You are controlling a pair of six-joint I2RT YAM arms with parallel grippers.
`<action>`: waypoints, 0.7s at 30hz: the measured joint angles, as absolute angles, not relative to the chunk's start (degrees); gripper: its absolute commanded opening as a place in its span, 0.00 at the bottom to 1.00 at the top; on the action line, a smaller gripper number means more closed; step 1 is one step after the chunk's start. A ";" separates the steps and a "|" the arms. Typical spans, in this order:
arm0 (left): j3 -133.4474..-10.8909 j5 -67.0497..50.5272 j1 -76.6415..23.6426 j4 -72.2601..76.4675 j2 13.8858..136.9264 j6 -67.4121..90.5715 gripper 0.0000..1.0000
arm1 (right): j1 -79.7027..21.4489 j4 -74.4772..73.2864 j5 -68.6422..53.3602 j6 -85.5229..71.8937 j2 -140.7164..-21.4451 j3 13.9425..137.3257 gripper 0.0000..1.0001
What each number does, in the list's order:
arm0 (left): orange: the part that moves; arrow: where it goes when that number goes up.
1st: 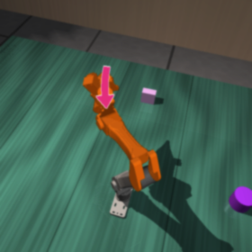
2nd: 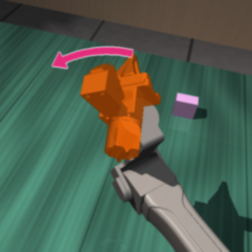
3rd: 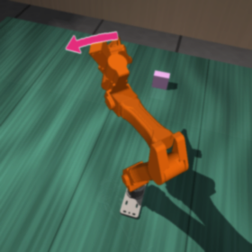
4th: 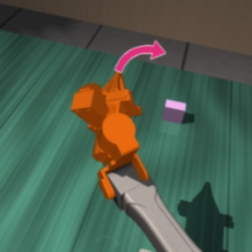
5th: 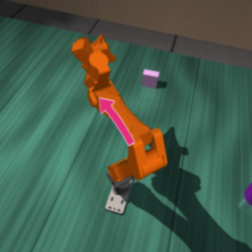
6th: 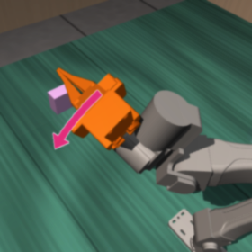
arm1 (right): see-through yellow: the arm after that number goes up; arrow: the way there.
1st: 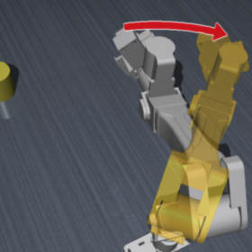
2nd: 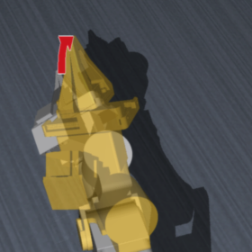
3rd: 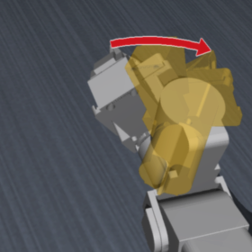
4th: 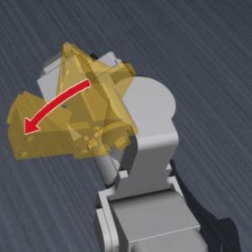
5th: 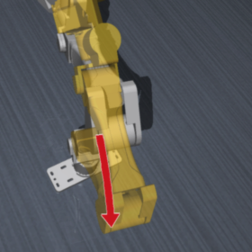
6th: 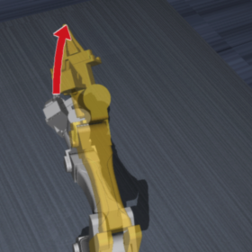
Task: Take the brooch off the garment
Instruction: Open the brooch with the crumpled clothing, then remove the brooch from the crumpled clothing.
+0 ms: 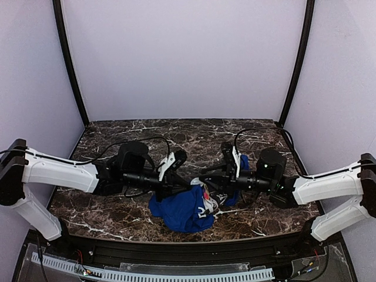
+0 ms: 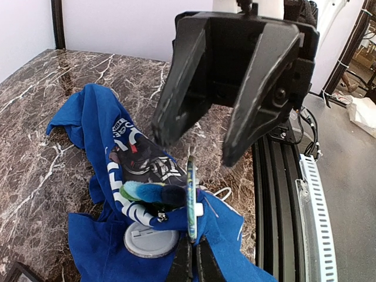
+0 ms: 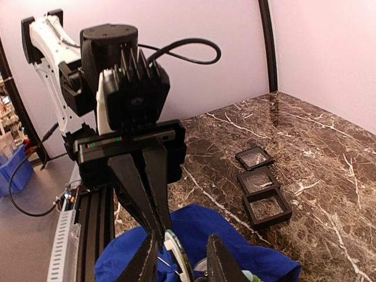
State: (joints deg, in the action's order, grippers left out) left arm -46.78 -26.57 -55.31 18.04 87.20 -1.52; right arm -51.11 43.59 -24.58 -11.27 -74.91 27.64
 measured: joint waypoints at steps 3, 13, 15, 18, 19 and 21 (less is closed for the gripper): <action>-46.78 -26.61 -55.31 18.04 87.20 -1.50 0.01 | -51.07 43.62 -24.29 -11.16 -72.12 26.70 0.39; -46.78 -27.22 -55.29 18.04 87.20 -1.45 0.01 | -50.65 42.37 -24.45 -10.98 -72.05 25.78 0.43; -46.78 -27.33 -55.29 18.04 87.20 -1.41 0.01 | -50.48 42.37 -25.21 -10.98 -72.77 25.78 0.42; -46.78 -27.62 -55.29 18.04 87.20 -1.41 0.01 | -50.39 42.35 -26.79 -10.96 -73.97 25.80 0.37; -46.78 -27.66 -55.29 18.04 87.20 -1.41 0.01 | -50.33 42.35 -27.31 -10.92 -74.39 25.80 0.35; -46.78 -27.81 -55.29 18.04 87.20 -1.41 0.01 | -50.06 42.35 -28.40 -10.92 -74.98 25.85 0.33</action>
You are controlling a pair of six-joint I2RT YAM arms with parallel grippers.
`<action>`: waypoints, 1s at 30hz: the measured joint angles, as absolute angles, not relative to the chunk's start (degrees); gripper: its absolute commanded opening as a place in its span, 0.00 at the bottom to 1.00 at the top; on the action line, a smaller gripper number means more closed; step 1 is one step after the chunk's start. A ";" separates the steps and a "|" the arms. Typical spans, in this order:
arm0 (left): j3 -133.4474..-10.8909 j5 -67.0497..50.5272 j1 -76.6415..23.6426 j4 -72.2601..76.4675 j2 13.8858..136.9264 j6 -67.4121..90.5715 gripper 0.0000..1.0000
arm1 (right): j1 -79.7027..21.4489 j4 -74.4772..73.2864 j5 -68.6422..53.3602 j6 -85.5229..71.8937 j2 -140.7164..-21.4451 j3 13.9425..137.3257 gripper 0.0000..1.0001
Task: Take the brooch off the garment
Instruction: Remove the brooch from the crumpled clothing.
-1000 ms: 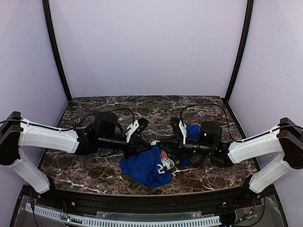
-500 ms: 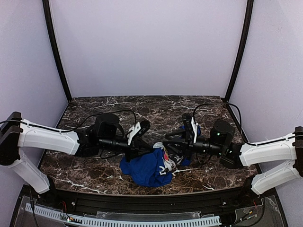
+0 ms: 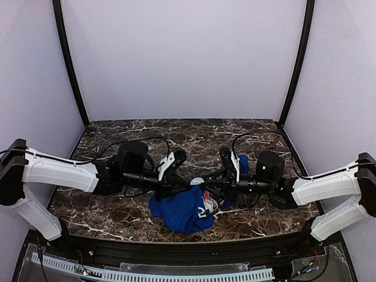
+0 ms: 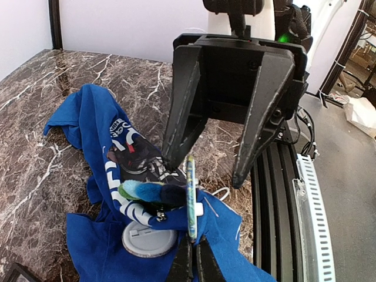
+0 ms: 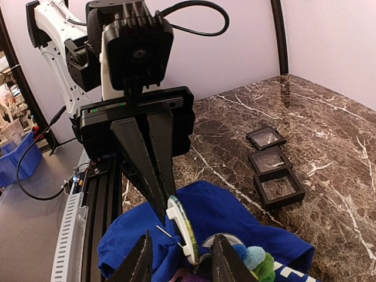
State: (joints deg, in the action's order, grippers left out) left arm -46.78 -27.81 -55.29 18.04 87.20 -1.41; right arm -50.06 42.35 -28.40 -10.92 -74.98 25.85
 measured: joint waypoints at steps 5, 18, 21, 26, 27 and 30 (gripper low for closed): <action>-46.78 -28.21 -55.29 18.04 87.20 -1.43 0.01 | -48.90 42.81 -30.96 -11.44 -75.66 25.91 0.27; -46.78 -29.19 -55.29 18.04 87.20 -1.45 0.01 | -48.31 44.45 -33.76 -12.75 -77.34 26.68 0.07; -46.78 -29.39 -55.29 17.98 87.20 -1.43 0.01 | -48.29 44.62 -33.89 -12.91 -77.73 26.87 0.00; -46.78 -29.34 -55.02 17.96 87.20 -1.34 0.06 | -48.21 44.84 -34.06 -12.75 -77.84 27.00 0.00; -46.78 -29.34 -55.02 17.96 87.20 -1.30 0.08 | -48.21 44.84 -34.04 -12.75 -77.84 27.00 0.00; -46.78 -29.43 -55.02 18.04 87.20 -1.43 0.23 | -48.21 44.84 -33.87 -12.78 -77.84 27.00 0.00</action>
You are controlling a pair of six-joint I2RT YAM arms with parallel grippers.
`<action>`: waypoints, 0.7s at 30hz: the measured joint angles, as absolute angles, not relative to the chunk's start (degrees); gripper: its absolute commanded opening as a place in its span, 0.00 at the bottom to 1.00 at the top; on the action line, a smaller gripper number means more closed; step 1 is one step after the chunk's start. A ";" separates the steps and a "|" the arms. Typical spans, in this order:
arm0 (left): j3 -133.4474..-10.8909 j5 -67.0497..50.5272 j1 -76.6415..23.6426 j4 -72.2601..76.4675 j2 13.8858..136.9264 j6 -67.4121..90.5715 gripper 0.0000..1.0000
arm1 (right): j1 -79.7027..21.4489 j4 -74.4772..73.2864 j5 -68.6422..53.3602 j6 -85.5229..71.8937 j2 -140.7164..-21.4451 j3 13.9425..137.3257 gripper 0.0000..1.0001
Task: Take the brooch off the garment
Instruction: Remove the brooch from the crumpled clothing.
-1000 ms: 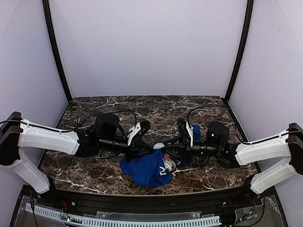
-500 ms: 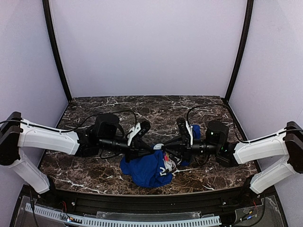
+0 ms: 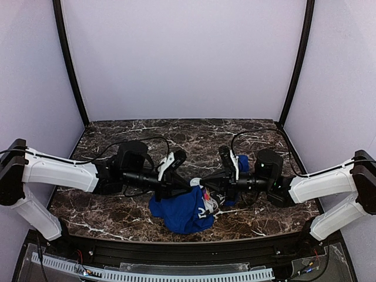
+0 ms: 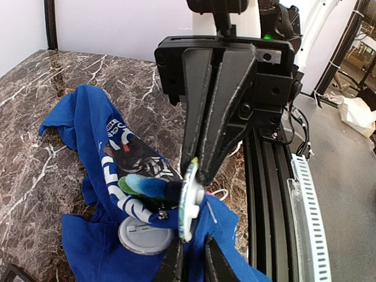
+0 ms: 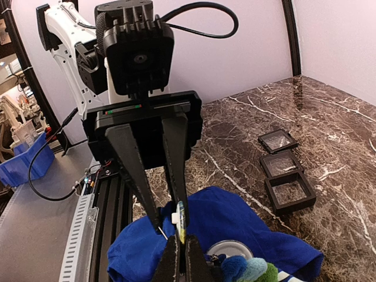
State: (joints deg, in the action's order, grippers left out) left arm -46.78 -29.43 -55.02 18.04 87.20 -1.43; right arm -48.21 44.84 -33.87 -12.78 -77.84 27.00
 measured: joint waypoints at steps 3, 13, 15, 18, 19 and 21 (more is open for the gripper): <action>-46.78 -29.67 -55.16 18.11 87.18 -1.54 0.27 | -48.21 44.82 -33.39 -12.75 -77.80 27.00 0.00; -46.78 -28.88 -55.11 18.17 87.15 -2.15 0.03 | -48.21 44.36 -32.93 -12.75 -76.99 26.98 0.00; -46.78 -28.64 -55.13 18.22 87.18 -2.26 0.01 | -48.21 44.07 -32.77 -12.75 -76.64 26.96 0.00; -46.78 -28.58 -55.16 18.22 87.11 -2.42 0.01 | -48.21 43.79 -31.70 -12.73 -76.14 26.96 0.00; -46.78 -28.53 -55.18 18.22 87.07 -2.44 0.01 | -48.21 43.66 -31.46 -12.71 -76.03 26.96 0.00; -46.78 -28.38 -55.20 18.22 86.87 -2.50 0.02 | -48.21 43.24 -30.74 -12.60 -75.44 26.74 0.00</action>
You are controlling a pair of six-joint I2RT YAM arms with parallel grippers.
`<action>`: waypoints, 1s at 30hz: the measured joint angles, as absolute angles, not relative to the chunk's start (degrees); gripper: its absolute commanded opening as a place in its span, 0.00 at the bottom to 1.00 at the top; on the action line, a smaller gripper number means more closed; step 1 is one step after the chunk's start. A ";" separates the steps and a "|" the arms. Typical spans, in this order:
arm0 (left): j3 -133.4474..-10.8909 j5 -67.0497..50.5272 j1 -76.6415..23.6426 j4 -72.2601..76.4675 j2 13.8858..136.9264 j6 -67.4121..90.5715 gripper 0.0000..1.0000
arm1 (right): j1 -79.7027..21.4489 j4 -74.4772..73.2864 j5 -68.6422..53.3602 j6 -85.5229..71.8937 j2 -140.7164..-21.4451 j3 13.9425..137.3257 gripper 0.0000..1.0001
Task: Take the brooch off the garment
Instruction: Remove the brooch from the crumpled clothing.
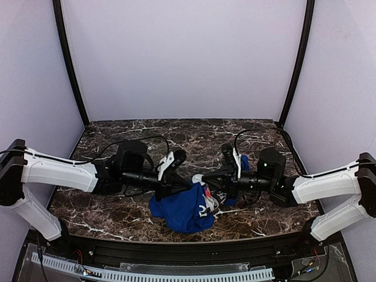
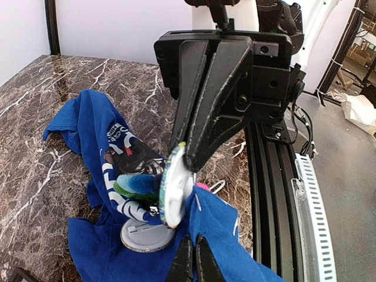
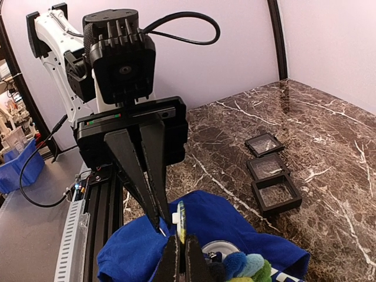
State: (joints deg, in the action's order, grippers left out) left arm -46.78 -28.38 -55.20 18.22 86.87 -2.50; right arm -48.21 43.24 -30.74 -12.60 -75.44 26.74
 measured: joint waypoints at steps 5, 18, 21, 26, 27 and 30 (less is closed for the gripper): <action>-46.65 -27.57 -55.20 18.22 85.78 -2.57 0.01 | -48.21 42.70 -29.26 -12.43 -73.63 26.11 0.00; -45.19 -26.28 -55.20 18.41 84.40 -2.57 0.05 | -48.21 41.50 -26.85 -11.86 -69.82 24.93 0.00; -44.84 -26.11 -55.20 18.46 84.40 -2.48 0.26 | -48.21 40.93 -26.94 -11.86 -68.95 24.84 0.00; -43.88 -26.04 -55.24 20.03 84.25 -2.26 0.64 | -48.21 40.51 -27.53 -12.10 -68.62 24.84 0.00; -43.59 -25.93 -55.24 20.21 84.07 -2.42 0.68 | -48.23 40.56 -27.86 -12.19 -68.62 24.84 0.00; -42.57 -25.89 -55.24 21.30 82.81 -2.13 0.70 | -48.45 40.75 -28.93 -12.64 -68.62 24.84 0.00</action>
State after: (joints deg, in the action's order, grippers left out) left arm -42.57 -25.89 -55.24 21.30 82.81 -2.13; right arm -48.45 40.75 -28.93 -12.64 -68.62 24.84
